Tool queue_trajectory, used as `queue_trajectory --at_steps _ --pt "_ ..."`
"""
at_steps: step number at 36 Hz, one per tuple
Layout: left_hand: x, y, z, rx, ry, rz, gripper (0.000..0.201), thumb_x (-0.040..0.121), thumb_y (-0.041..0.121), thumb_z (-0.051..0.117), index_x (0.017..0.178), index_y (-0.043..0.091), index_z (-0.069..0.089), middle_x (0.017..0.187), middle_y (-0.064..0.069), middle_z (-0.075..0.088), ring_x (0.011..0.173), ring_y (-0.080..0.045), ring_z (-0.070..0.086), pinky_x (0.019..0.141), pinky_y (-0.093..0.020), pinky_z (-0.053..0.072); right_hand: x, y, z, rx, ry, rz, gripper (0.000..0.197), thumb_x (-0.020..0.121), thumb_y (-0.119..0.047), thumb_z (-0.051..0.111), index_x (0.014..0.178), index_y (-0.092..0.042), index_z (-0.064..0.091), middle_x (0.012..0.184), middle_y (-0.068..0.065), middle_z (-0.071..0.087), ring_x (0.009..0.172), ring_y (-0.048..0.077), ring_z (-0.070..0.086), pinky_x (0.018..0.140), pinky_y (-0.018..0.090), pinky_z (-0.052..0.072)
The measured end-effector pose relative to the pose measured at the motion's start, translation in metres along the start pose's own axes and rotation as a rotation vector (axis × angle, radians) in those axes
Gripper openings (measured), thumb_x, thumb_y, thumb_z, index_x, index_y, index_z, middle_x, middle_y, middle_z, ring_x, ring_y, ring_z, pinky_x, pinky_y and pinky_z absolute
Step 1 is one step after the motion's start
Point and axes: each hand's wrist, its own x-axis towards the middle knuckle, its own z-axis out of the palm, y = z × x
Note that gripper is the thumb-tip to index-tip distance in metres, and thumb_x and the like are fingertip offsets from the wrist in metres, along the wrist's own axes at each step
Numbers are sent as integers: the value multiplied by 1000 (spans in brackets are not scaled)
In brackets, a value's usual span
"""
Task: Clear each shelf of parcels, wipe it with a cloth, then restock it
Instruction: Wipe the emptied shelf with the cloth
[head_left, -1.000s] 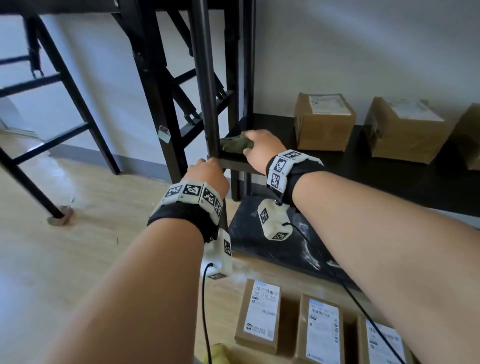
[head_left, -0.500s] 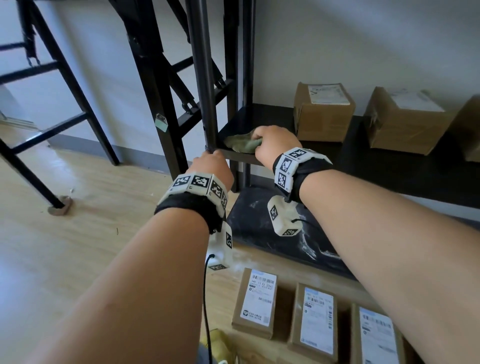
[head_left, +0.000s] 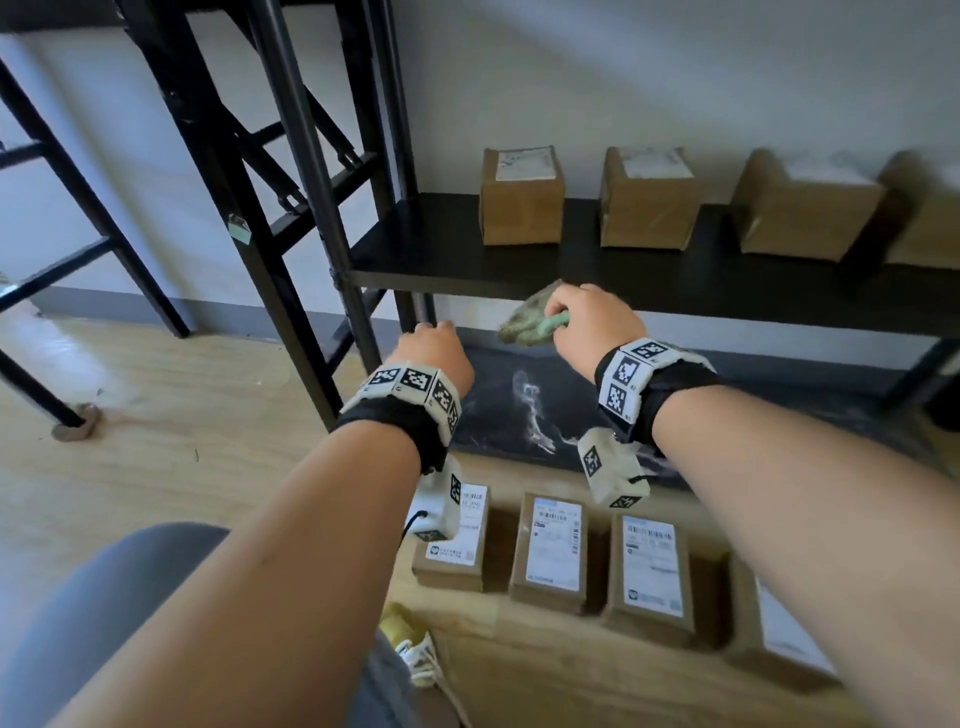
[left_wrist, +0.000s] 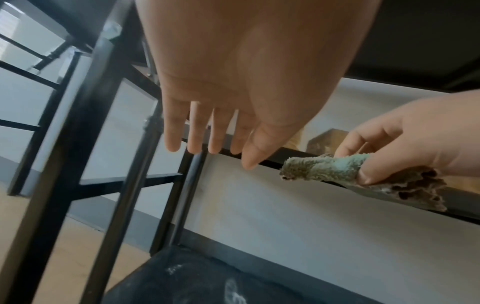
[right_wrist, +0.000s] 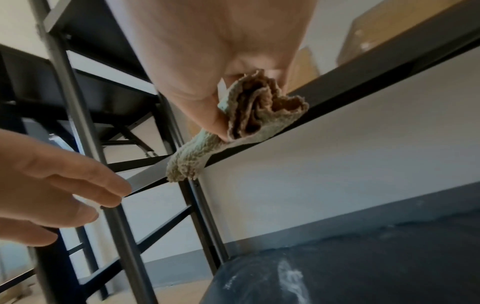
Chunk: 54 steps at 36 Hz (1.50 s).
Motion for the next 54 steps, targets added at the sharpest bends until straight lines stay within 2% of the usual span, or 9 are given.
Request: queue_trajectory --at_steps 5,10,16,19,24,32,43,50,54 --pt "-8 48 27 -23 -52 99 49 91 14 46 139 11 37 138 -13 39 126 -36 40 98 -49 44 -31 52 -7 -14 -65 160 31 85 -5 49 106 -26 59 112 2 57 96 25 55 75 33 47" --pt "-10 98 60 -26 -100 245 44 92 18 49 134 9 42 136 -14 41 125 -34 42 98 -47 43 -58 105 -7 -21 -114 330 27 87 -6 49 107 -22 58 108 5 61 89 25 57 74 33 49" --pt "2 152 105 23 -193 359 50 90 13 47 139 10 39 139 -13 41 129 -34 39 108 -47 33 -77 167 8 -8 -161 491 32 88 -7 48 115 -20 58 112 7 61 98 28 59 79 34 49" --pt "11 177 132 17 -227 385 50 90 13 48 139 10 39 138 -13 42 127 -33 41 102 -45 41 -78 200 19 16 -197 523 34 88 -6 48 118 -18 57 115 8 60 99 28 59 81 33 49" --pt "24 214 171 34 -302 361 53 89 15 53 140 10 39 138 -13 41 128 -33 40 101 -46 42 -76 254 38 46 -248 573 38 88 -4 49 122 -19 56 121 8 58 102 26 58 81 33 49" --pt "31 265 215 42 -325 333 50 88 13 49 138 12 42 135 -12 44 125 -32 42 99 -43 42 -82 320 52 63 -265 596 39 86 -4 46 120 -20 55 122 10 55 100 29 57 77 31 44" --pt "10 326 242 -18 -343 209 51 88 8 48 139 11 39 137 -12 42 127 -31 40 102 -42 42 -90 389 38 51 -350 516 38 83 -6 47 115 -25 58 121 7 55 97 28 56 76 31 43" --pt "-17 366 252 5 -324 181 49 88 7 43 137 9 41 135 -14 43 126 -32 40 100 -43 43 -120 432 24 65 -364 531 35 83 -8 50 115 -23 57 118 7 56 100 29 57 76 31 44" --pt "-29 392 261 5 -310 206 51 88 5 42 139 10 39 138 -13 42 127 -31 39 100 -42 42 -142 459 17 82 -343 564 30 84 -7 50 111 -19 56 112 9 56 89 28 55 72 31 43"
